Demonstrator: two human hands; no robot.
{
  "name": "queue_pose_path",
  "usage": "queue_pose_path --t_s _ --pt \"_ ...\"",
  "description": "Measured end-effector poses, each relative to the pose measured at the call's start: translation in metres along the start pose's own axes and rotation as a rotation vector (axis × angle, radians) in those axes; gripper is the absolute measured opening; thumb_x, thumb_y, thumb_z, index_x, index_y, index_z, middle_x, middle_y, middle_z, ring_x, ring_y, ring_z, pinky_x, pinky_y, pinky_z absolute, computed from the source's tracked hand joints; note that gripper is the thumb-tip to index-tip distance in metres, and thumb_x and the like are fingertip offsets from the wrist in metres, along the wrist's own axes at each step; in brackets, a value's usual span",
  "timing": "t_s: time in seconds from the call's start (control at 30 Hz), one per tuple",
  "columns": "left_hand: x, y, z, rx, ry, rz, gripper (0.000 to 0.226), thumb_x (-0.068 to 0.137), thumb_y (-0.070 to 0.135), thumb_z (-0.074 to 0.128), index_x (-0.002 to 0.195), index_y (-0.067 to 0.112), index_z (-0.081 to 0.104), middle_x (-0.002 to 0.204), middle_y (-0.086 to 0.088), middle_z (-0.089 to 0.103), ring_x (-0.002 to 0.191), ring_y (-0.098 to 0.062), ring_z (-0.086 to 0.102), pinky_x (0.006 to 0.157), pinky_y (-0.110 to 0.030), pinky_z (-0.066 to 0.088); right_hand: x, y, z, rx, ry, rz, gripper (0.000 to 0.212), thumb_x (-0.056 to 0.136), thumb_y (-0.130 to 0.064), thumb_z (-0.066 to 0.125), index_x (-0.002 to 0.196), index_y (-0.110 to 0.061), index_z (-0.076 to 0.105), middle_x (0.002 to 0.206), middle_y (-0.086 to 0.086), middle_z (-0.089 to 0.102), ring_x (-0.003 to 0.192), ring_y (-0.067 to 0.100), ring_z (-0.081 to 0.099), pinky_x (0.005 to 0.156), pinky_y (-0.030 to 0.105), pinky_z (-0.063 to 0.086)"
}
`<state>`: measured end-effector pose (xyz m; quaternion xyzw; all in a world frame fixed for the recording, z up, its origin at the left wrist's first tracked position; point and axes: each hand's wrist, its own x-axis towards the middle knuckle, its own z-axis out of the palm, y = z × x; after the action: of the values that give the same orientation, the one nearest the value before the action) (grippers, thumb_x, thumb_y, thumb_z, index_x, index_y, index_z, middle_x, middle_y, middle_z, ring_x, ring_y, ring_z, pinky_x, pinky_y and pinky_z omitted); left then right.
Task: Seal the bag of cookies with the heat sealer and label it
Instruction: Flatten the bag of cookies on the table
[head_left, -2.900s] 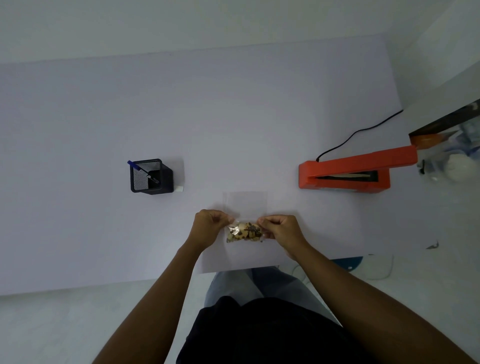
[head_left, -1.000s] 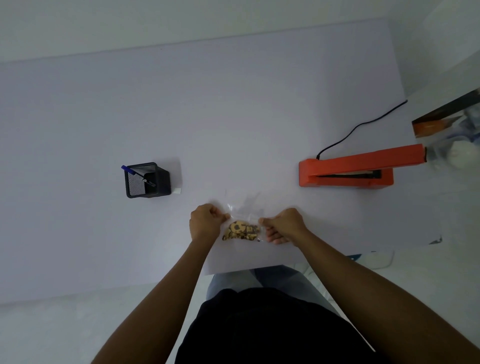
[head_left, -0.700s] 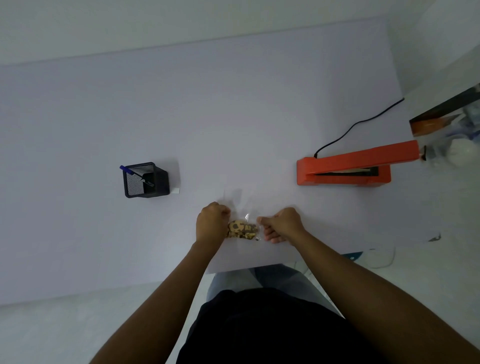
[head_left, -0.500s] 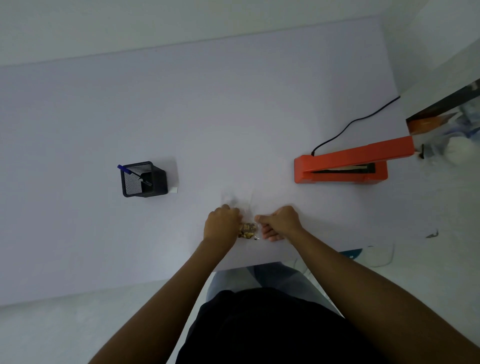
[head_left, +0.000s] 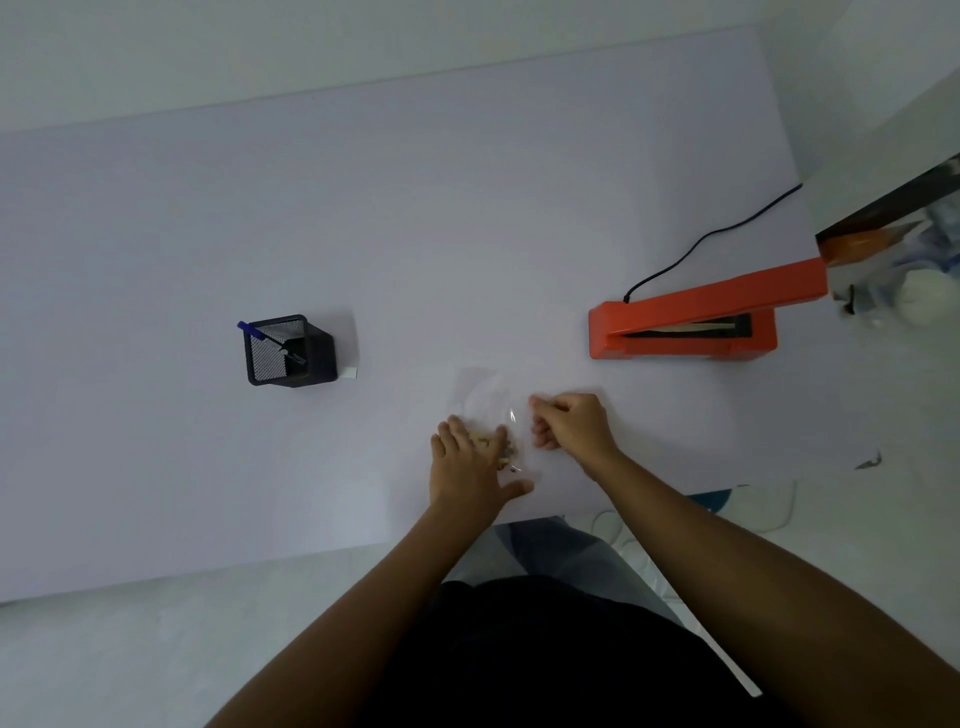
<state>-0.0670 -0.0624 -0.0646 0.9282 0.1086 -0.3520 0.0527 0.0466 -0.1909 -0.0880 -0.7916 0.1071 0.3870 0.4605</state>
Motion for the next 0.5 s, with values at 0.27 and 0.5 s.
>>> queue_pose_path --t_s 0.27,0.5 --pt "0.000 0.009 -0.003 0.032 -0.021 -0.004 0.110 0.071 0.091 0.033 0.155 0.030 -0.003 0.156 -0.036 0.001 0.144 -0.055 0.007 0.118 -0.058 0.014 0.003 -0.016 0.019 0.263 -0.321 -0.051 0.035 0.102 -0.028 0.053 0.106 0.002 0.071 0.097 0.017 0.077 0.091 0.029 0.076 0.086 0.036 0.061" --pt "0.001 0.007 -0.002 0.024 -0.056 0.026 0.117 0.064 0.095 0.034 0.154 0.033 -0.009 0.155 -0.039 -0.005 0.144 -0.056 -0.002 0.119 -0.059 0.008 0.026 -0.025 0.017 0.156 -0.392 -0.019 0.037 0.102 -0.028 0.052 0.108 0.004 0.070 0.097 0.017 0.077 0.091 0.028 0.076 0.093 0.044 0.058"
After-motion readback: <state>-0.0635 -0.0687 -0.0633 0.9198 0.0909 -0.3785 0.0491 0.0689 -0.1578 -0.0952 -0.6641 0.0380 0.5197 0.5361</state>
